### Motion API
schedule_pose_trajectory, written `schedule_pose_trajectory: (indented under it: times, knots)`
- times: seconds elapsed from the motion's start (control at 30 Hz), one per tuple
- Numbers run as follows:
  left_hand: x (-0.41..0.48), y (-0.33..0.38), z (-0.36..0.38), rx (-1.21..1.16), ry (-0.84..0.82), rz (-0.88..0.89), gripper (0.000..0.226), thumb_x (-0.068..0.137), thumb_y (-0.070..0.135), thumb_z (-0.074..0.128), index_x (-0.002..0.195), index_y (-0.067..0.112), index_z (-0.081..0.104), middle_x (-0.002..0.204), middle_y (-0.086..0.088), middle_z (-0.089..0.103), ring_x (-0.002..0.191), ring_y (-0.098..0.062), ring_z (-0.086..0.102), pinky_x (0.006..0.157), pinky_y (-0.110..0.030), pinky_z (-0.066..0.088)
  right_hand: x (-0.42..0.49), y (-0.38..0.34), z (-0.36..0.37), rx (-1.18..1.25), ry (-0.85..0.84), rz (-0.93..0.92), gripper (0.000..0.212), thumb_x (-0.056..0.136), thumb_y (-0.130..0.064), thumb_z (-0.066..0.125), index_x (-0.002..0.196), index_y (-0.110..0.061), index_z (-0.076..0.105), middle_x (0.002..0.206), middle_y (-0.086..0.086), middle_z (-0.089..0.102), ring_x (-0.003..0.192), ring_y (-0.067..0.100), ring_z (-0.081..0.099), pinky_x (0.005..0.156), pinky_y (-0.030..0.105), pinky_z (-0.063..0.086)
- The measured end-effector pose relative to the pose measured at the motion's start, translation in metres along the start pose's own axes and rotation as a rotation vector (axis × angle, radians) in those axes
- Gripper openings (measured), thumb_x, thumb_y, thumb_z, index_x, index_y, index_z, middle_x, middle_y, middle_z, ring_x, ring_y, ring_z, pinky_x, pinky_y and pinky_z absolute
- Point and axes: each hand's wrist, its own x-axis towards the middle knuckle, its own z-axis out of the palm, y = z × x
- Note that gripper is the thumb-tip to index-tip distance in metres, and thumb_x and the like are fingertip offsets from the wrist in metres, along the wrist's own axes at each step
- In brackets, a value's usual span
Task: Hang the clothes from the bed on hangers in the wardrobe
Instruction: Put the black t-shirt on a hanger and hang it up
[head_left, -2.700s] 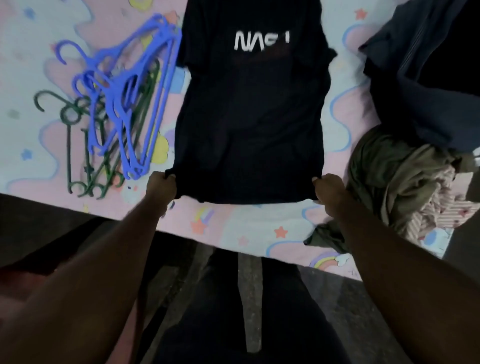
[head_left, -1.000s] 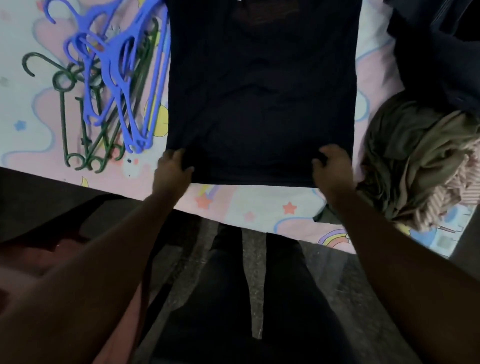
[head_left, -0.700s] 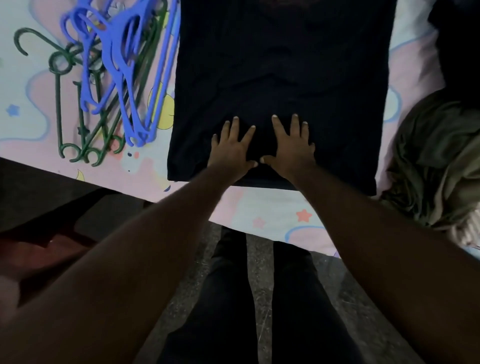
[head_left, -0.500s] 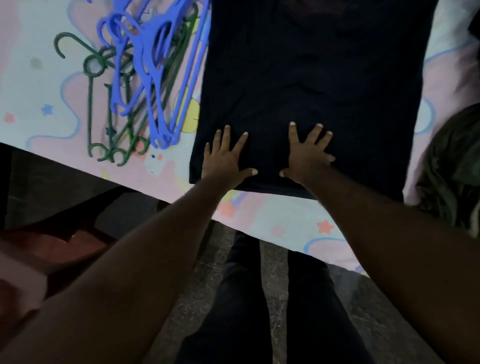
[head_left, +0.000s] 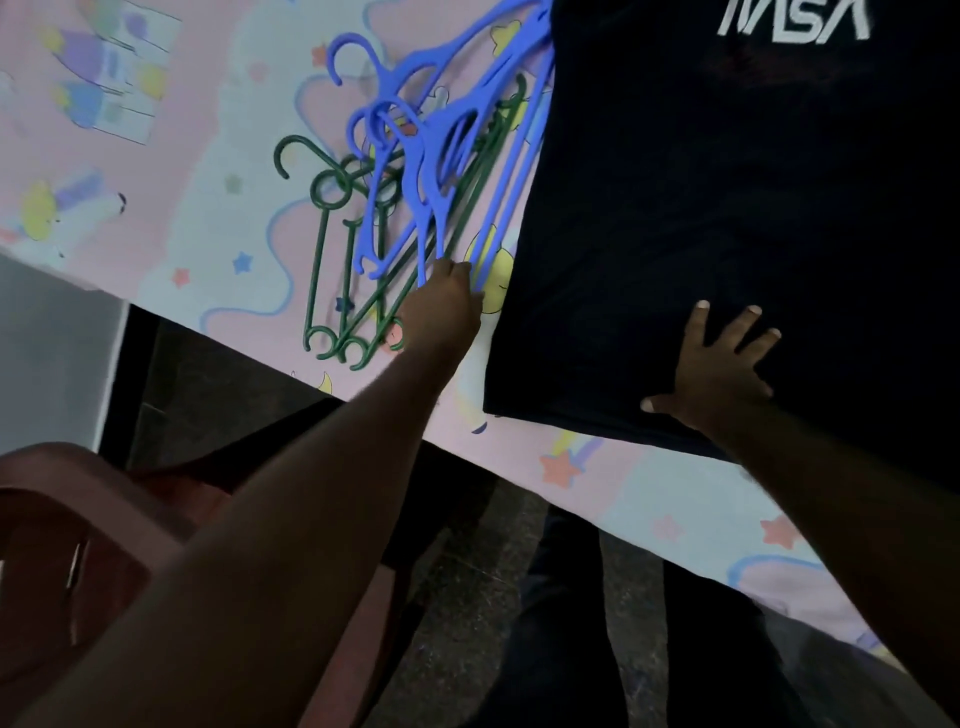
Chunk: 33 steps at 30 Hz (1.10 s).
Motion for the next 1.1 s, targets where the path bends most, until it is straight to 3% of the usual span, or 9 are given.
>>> schedule_pose_trajectory:
  times: [0.3, 0.5, 0.63, 0.77, 0.83, 0.9, 0.97, 1.03, 1.1]
  knots:
    - [0.029, 0.003, -0.006, 0.107, -0.058, -0.123, 0.019, 0.092, 0.005, 0.044, 0.102, 0.0, 0.059, 0.104, -0.019, 0.062, 0.097, -0.04, 0.06, 0.07, -0.038, 0.042, 0.004, -0.006, 0.007, -0.02, 0.028, 0.041, 0.14, 0.066, -0.054, 0.084, 0.152, -0.021, -0.021, 0.154, 0.027, -0.028, 0.143, 0.052, -0.014, 0.096, 0.072, 0.037]
    - [0.027, -0.029, -0.022, -0.153, 0.067, -0.23, 0.016, 0.088, 0.012, 0.051, 0.083, -0.002, 0.059, 0.085, -0.022, 0.063, 0.08, -0.04, 0.06, 0.06, -0.034, 0.036, 0.005, -0.007, 0.007, 0.008, 0.03, 0.063, 0.14, 0.066, -0.052, 0.084, 0.152, -0.021, -0.022, 0.153, 0.027, -0.03, 0.143, 0.052, -0.016, 0.098, 0.073, 0.036]
    - [0.013, -0.028, -0.036, -0.302, 0.189, -0.262, 0.024, 0.092, 0.013, 0.052, 0.071, 0.005, 0.048, 0.058, -0.005, 0.049, 0.062, -0.028, 0.045, 0.055, -0.026, 0.023, 0.003, -0.001, 0.007, 0.049, 0.026, 0.033, 0.139, 0.067, -0.052, 0.084, 0.152, -0.024, -0.021, 0.154, 0.025, -0.03, 0.143, 0.051, -0.016, 0.098, 0.071, 0.037]
    - [-0.015, 0.009, -0.03, -0.541, 0.231, -0.168, 0.028, 0.093, 0.029, 0.057, 0.079, 0.006, 0.059, 0.063, -0.008, 0.064, 0.059, -0.032, 0.063, 0.057, -0.038, 0.052, -0.003, 0.006, 0.004, 0.086, 0.013, -0.014, 0.136, 0.068, -0.055, 0.082, 0.153, -0.025, -0.02, 0.155, 0.023, -0.029, 0.143, 0.051, -0.016, 0.099, 0.07, 0.036]
    - [-0.036, 0.041, -0.021, -0.576, 0.211, -0.091, 0.025, 0.093, 0.028, 0.06, 0.084, 0.005, 0.063, 0.066, -0.013, 0.067, 0.061, -0.033, 0.064, 0.058, -0.039, 0.051, -0.008, 0.015, 0.0, 0.122, -0.005, -0.056, 0.129, 0.071, -0.058, 0.079, 0.155, -0.026, -0.013, 0.157, 0.02, -0.027, 0.144, 0.049, -0.015, 0.103, 0.069, 0.033]
    - [-0.059, 0.078, -0.012, -0.519, 0.174, 0.003, 0.022, 0.094, 0.024, 0.062, 0.085, 0.004, 0.063, 0.068, -0.015, 0.067, 0.066, -0.033, 0.063, 0.058, -0.035, 0.041, -0.014, 0.027, -0.008, 0.287, 0.0, -0.172, 0.108, 0.077, -0.059, 0.073, 0.157, -0.025, 0.008, 0.162, 0.018, -0.012, 0.148, 0.043, -0.006, 0.111, 0.06, 0.027]
    - [-0.087, 0.118, 0.003, -0.499, 0.1, 0.084, 0.019, 0.093, 0.023, 0.062, 0.086, 0.005, 0.064, 0.068, -0.014, 0.067, 0.067, -0.034, 0.064, 0.057, -0.033, 0.036, -0.022, 0.046, -0.016, 0.671, 0.07, -0.313, 0.079, 0.085, -0.052, 0.068, 0.15, -0.02, 0.036, 0.158, 0.013, 0.027, 0.145, 0.031, 0.027, 0.113, 0.043, 0.032]
    - [-0.12, 0.156, 0.023, -0.496, -0.006, 0.146, 0.017, 0.092, 0.023, 0.063, 0.088, 0.006, 0.066, 0.072, -0.016, 0.068, 0.071, -0.037, 0.064, 0.058, -0.034, 0.039, -0.037, 0.069, -0.023, 1.151, 0.133, -0.33, 0.049, 0.093, -0.044, 0.062, 0.136, -0.023, 0.052, 0.133, 0.0, 0.058, 0.123, 0.018, 0.056, 0.096, 0.037, 0.049]
    - [-0.155, 0.188, 0.043, -0.444, -0.144, 0.181, 0.019, 0.093, 0.026, 0.061, 0.094, 0.007, 0.065, 0.083, -0.018, 0.069, 0.081, -0.04, 0.064, 0.065, -0.04, 0.045, -0.049, 0.096, -0.023, 1.521, 0.152, -0.259, 0.022, 0.099, -0.034, 0.055, 0.119, -0.023, 0.055, 0.112, -0.001, 0.065, 0.101, 0.018, 0.066, 0.08, 0.036, 0.055]
